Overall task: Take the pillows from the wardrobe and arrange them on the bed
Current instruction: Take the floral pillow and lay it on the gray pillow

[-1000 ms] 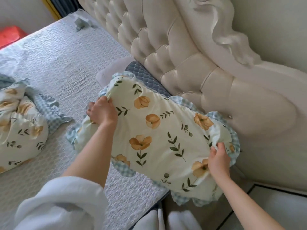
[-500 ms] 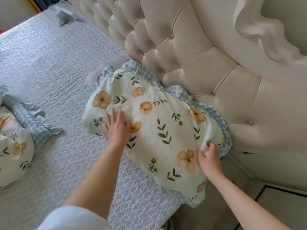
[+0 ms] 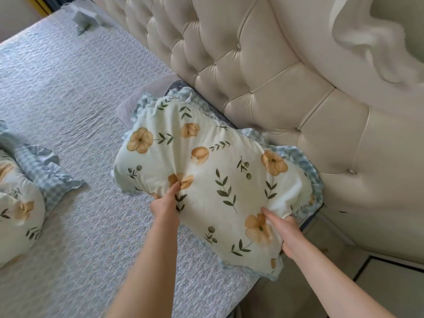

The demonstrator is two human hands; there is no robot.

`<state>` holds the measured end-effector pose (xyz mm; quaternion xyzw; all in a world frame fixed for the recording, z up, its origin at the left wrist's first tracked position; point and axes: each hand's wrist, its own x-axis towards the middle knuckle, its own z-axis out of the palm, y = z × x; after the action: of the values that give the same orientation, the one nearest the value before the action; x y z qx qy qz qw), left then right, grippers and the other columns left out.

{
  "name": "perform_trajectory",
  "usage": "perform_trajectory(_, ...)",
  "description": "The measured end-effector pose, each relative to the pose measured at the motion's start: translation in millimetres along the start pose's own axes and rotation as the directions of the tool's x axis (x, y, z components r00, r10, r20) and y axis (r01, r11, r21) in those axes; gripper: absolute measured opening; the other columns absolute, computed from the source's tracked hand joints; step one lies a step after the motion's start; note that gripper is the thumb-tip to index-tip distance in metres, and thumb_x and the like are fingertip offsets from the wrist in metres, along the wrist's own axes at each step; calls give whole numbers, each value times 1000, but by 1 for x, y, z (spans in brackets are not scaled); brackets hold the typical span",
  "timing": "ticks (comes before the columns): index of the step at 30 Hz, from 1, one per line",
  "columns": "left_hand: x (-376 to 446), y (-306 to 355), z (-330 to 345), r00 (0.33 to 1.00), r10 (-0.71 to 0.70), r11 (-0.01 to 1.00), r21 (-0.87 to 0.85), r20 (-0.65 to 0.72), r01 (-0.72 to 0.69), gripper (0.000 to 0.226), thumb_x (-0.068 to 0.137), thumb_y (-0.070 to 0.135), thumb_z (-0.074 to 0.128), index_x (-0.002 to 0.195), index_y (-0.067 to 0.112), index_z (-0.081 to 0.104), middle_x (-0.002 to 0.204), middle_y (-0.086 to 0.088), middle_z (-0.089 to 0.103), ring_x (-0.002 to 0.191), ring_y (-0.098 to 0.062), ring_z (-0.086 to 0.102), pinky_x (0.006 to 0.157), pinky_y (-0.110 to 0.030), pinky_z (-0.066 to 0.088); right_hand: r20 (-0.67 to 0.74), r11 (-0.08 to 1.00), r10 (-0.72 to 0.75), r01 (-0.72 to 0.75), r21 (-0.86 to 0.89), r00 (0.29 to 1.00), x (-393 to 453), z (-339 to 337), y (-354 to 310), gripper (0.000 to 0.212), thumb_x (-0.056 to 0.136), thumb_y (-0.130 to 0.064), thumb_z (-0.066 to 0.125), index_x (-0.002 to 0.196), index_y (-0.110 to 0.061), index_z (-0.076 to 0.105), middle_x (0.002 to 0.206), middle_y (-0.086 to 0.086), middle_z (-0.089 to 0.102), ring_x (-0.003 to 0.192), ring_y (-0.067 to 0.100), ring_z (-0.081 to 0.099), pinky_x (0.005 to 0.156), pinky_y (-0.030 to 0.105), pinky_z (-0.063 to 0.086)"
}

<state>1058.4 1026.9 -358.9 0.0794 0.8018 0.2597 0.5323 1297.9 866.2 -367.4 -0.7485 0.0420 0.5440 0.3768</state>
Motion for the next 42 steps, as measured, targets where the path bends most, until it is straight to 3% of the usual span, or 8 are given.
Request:
perform_trajectory(3,-5,3,2,998,63,992,-113,0,-62,52,65,21,90,103,12,56,88,-2,63,71,-17,59,64,-32,48,-48,999,-22,23,26,999,-5,2,-2,48,76,-20,81,120,-14,61,111,8,70,99,27,67,93,48,52)
perform_trajectory(8,-13,41,12,987,161,947,-281,2,-154,57,70,9,86,122,12,63,87,3,65,71,-11,62,62,-27,50,-62,987,-99,106,123,993,-17,23,-17,43,78,-11,78,118,-15,61,109,5,71,99,25,67,94,46,51)
perform_trajectory(13,-2,98,34,963,265,928,-283,42,-242,38,65,17,90,91,11,62,84,2,68,72,-12,66,55,-23,52,-62,976,-133,141,164,989,-2,55,-48,40,79,-19,78,114,-16,60,110,5,71,102,26,66,95,48,50)
perform_trajectory(17,14,120,56,947,308,944,-151,91,-293,57,72,30,86,114,6,57,109,-6,68,88,-20,66,85,-37,58,-105,982,-86,102,157,991,22,72,-58,59,74,-32,80,124,-16,53,120,7,65,110,31,61,97,54,48)
perform_trajectory(22,29,104,60,941,190,963,131,280,-234,102,79,50,75,155,15,16,159,-12,30,142,-40,34,109,-67,31,-149,987,45,-21,156,988,40,75,-58,77,72,-38,81,132,-8,41,128,14,57,114,35,57,98,53,47)
perform_trajectory(30,31,96,69,959,219,956,158,178,-248,97,81,54,70,153,13,19,153,-12,38,136,-37,41,109,-56,39,-193,994,4,17,106,981,42,75,-54,79,71,-45,78,130,-10,39,130,13,56,116,33,56,98,52,47)
perform_trajectory(37,26,84,57,932,272,931,180,241,-318,86,86,49,68,153,16,25,154,-8,40,138,-34,41,110,-57,38,-175,997,-48,36,-68,983,29,70,-63,64,78,-44,72,123,-3,53,120,13,62,108,30,60,97,46,49)
perform_trajectory(42,-2,58,29,911,266,934,152,315,-325,52,91,9,60,141,8,46,127,-8,62,109,-25,63,96,-43,54,-153,810,-365,232,-538,918,-16,67,-71,62,88,-22,62,140,0,35,139,18,45,122,33,50,97,40,47)
